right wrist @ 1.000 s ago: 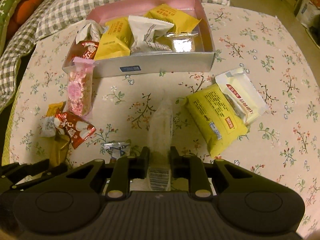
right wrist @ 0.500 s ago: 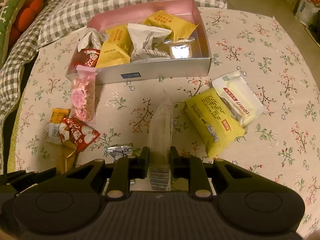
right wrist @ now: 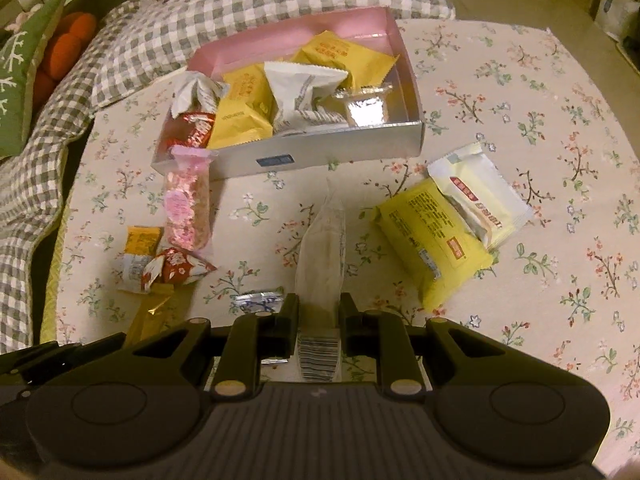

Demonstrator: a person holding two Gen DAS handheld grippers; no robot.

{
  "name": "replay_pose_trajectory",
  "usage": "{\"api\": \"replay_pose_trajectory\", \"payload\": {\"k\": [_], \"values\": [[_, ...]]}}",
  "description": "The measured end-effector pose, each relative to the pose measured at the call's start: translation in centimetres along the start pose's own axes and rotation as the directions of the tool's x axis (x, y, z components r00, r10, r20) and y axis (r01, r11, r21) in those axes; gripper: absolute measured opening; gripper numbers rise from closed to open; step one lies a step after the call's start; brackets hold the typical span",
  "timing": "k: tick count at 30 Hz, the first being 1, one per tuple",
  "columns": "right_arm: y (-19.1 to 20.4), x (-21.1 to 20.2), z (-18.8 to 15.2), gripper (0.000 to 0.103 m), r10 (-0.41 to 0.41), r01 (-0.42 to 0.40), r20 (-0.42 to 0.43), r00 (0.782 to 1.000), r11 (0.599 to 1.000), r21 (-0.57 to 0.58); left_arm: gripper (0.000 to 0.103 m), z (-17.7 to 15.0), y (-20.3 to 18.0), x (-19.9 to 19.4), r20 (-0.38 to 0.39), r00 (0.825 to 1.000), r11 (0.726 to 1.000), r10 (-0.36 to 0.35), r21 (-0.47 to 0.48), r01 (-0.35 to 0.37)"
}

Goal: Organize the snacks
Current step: 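Lift the golden bar with the left tool while the right lifts the clear bag, then lower the golden bar into the box with the left tool while the right drops the clear bag in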

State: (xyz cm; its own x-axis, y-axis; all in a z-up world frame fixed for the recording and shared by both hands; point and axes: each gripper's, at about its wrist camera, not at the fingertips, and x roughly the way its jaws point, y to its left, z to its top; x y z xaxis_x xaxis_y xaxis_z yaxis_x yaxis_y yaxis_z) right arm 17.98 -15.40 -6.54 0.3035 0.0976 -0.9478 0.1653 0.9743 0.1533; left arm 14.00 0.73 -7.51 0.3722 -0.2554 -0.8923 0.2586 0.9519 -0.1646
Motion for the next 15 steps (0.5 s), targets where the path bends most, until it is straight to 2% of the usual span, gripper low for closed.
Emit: {"api": "replay_pose_trajectory", "payload": {"k": [15], "values": [[-0.3,-0.9,0.1,0.018,0.027,-0.027,0.014,1.0,1.0,0.009,0.026,0.6,0.3,-1.4,0.045,0.999,0.999,-0.023,-0.036,0.025]]}}
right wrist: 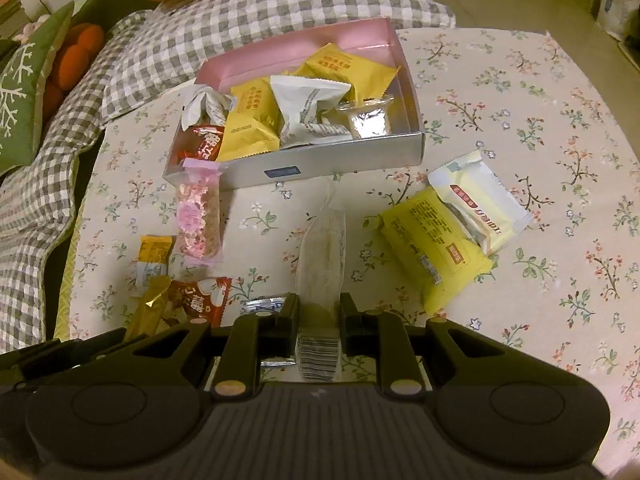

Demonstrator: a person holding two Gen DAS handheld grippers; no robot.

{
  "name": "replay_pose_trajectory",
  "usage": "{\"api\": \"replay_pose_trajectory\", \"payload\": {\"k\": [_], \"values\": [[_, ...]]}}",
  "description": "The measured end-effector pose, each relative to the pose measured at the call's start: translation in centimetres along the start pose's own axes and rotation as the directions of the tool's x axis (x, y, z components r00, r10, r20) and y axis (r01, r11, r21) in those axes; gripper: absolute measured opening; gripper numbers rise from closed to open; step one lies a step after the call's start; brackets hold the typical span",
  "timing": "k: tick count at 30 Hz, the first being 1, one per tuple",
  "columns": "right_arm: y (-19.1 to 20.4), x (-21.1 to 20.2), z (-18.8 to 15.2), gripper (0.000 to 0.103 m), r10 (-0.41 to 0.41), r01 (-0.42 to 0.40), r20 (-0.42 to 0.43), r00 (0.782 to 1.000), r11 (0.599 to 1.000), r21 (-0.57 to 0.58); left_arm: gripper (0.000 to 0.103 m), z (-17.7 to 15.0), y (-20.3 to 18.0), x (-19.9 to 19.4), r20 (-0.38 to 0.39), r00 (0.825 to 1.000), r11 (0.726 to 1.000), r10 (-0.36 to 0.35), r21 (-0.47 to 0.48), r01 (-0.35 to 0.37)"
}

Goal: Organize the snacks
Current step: 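Lower the golden bar into the box with the left tool while the right drops the clear bag in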

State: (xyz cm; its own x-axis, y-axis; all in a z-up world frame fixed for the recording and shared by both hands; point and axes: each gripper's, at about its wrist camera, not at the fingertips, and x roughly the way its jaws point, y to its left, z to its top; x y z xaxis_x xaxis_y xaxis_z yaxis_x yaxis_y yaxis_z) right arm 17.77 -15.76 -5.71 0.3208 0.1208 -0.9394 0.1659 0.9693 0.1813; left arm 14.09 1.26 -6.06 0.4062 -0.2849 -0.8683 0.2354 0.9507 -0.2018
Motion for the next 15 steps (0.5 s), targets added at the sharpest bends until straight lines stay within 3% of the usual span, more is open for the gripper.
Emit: {"api": "replay_pose_trajectory", "payload": {"k": [7,15], "values": [[-0.3,-0.3,0.4,0.018,-0.007,0.007,0.016,1.0,1.0,-0.003,0.026,1.5,0.4,-1.7,0.086,0.996,0.999,0.032,0.003,-0.033],[0.4,0.0,3.3,0.018,-0.063,0.066,0.054,0.997,0.996,-0.061,0.026,5.4,-0.5,-0.6,0.103,0.993,0.998,0.059,0.027,-0.062]]}}
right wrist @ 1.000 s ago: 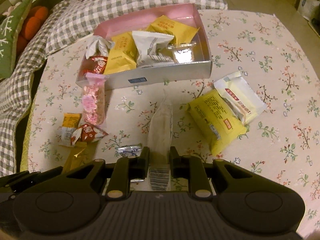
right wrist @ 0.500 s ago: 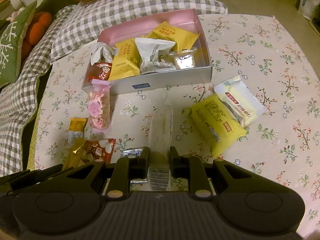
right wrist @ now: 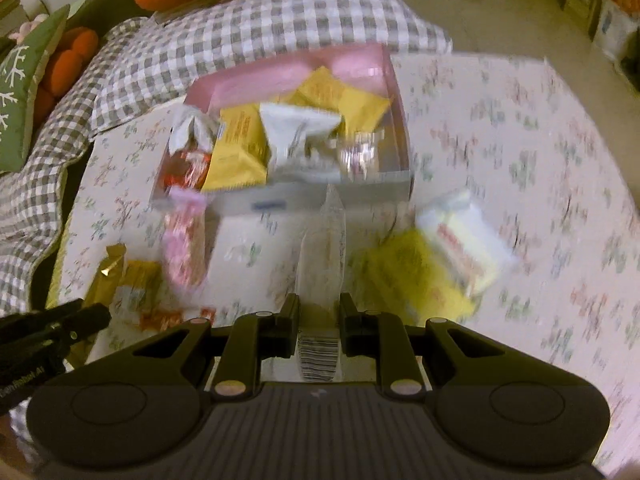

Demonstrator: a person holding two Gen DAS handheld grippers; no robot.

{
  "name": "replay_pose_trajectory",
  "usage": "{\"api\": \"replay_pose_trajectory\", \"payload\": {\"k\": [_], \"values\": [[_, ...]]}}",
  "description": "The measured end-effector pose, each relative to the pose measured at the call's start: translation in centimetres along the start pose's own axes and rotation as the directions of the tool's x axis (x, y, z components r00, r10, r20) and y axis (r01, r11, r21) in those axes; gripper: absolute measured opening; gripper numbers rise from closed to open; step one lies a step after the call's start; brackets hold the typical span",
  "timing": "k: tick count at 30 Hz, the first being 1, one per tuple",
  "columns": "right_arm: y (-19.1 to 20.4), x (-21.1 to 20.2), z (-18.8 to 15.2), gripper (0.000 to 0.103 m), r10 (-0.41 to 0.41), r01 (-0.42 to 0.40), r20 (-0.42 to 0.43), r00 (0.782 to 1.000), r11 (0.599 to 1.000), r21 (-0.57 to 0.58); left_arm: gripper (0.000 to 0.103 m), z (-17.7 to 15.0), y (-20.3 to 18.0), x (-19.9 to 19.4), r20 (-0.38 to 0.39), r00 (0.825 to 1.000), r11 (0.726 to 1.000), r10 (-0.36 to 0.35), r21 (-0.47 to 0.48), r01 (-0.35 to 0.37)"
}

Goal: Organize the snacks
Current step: 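Lower the golden bar into the box with the left tool while the right drops the clear bag in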

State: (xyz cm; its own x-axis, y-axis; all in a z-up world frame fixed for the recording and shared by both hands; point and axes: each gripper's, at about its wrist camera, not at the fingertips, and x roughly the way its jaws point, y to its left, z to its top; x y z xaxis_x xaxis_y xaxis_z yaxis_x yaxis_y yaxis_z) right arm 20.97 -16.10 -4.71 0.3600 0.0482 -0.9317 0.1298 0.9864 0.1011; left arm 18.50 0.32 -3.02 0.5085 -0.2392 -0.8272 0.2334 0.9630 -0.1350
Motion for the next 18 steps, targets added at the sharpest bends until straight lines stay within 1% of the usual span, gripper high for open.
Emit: {"api": "replay_pose_trajectory", "payload": {"k": [5,9,13,16,18], "values": [[-0.1,0.0,3.5,0.018,0.019,-0.019,0.045,0.999,1.0,0.002,0.026,4.1,0.3,1.4,0.062,0.998,0.999,-0.002,-0.037,0.004],[-0.8,1.1,6.0,0.018,0.029,-0.031,0.08,0.996,0.999,0.022,0.026,6.7,1.0,4.2,0.084,0.996,0.995,-0.016,-0.097,0.024],[-1.1,2.9,7.7,0.018,0.077,-0.08,0.094,0.993,0.997,0.023,0.026,7.7,1.4,7.6,0.088,0.995,0.99,-0.037,-0.13,0.048],[0.0,4.2,8.4,0.018,0.145,-0.146,0.113,0.983,0.989,0.001,0.026,8.0,2.0,10.1,0.09,0.994,0.984,-0.062,-0.161,0.076],[1.1,5.1,8.3,0.018,0.188,-0.187,0.111,0.976,0.982,-0.017,0.026,8.0,2.2,11.3,0.094,0.993,0.984,-0.07,-0.156,0.084]]}}
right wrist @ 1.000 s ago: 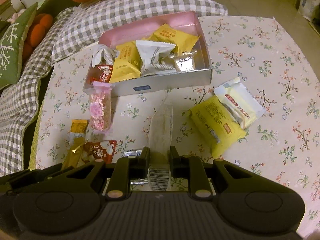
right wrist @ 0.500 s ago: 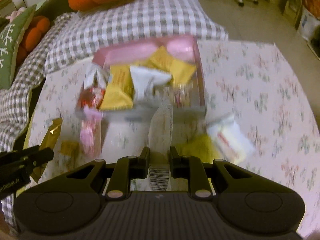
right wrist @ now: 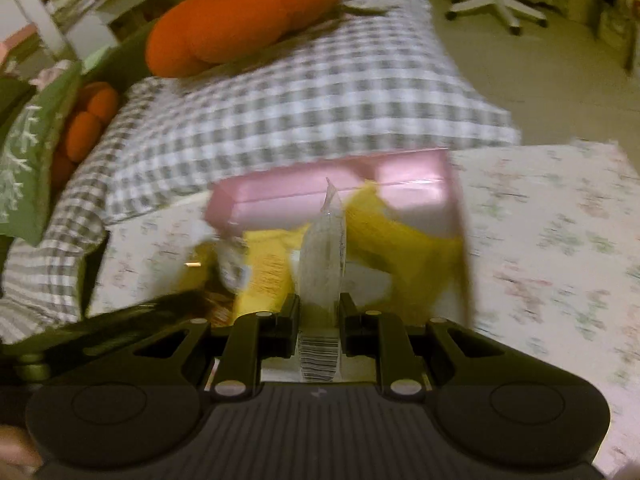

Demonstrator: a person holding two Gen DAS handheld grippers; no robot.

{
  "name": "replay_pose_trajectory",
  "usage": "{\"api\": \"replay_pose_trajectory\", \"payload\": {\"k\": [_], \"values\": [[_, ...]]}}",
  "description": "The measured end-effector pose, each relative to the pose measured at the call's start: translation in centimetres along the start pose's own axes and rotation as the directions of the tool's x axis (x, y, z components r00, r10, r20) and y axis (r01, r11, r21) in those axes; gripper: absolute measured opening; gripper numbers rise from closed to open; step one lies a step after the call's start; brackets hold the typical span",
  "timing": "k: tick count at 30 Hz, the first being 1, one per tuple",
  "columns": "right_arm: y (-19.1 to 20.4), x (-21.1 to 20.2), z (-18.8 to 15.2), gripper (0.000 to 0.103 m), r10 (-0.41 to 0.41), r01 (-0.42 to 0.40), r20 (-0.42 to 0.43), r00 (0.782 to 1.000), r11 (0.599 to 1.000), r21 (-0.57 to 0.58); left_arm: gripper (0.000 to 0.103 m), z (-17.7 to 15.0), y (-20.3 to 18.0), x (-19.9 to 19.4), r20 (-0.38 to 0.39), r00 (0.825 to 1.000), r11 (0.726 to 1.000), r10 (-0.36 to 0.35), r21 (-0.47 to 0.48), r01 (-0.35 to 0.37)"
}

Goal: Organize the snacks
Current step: 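Lower the golden bar into the box with the left tool while the right drops the clear bag in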

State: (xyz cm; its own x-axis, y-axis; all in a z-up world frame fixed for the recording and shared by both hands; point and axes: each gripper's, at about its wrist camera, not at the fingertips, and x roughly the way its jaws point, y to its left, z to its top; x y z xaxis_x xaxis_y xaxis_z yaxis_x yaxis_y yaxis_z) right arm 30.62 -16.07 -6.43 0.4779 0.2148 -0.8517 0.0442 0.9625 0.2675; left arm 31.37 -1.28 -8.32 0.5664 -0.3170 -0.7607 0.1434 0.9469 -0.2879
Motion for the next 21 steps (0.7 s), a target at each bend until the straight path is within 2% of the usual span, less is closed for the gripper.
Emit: {"api": "replay_pose_trajectory", "payload": {"k": [4,8,11,13,19,21], "values": [[1.4,2.6,-0.6,0.018,0.015,-0.016,-0.012,1.0,0.999,-0.043,0.026,-0.3,0.4,1.1,0.028,1.0,1.0,-0.013,0.013,0.012],[1.4,3.5,-0.3,0.018,0.021,-0.021,0.011,1.0,0.999,-0.043,0.026,-0.2,0.5,1.7,0.061,0.998,0.999,-0.03,0.035,0.028],[1.3,3.6,0.3,0.018,-0.018,0.021,0.052,0.999,0.997,-0.068,0.026,0.1,0.3,2.1,0.073,0.996,0.998,-0.04,0.055,0.036],[0.9,4.0,0.9,0.018,-0.046,0.051,0.07,0.996,0.997,-0.062,0.026,0.4,0.0,2.4,0.069,0.997,0.997,-0.042,0.065,0.038],[0.0,4.9,1.5,0.018,-0.027,0.029,0.083,0.996,0.999,-0.016,0.027,1.2,-0.8,3.6,0.019,0.996,0.992,-0.089,0.087,0.087],[-0.3,5.1,1.5,0.022,-0.033,0.032,0.08,0.996,0.999,0.011,0.03,1.3,-0.9,3.8,0.006,0.996,0.993,-0.093,0.077,0.092]]}}
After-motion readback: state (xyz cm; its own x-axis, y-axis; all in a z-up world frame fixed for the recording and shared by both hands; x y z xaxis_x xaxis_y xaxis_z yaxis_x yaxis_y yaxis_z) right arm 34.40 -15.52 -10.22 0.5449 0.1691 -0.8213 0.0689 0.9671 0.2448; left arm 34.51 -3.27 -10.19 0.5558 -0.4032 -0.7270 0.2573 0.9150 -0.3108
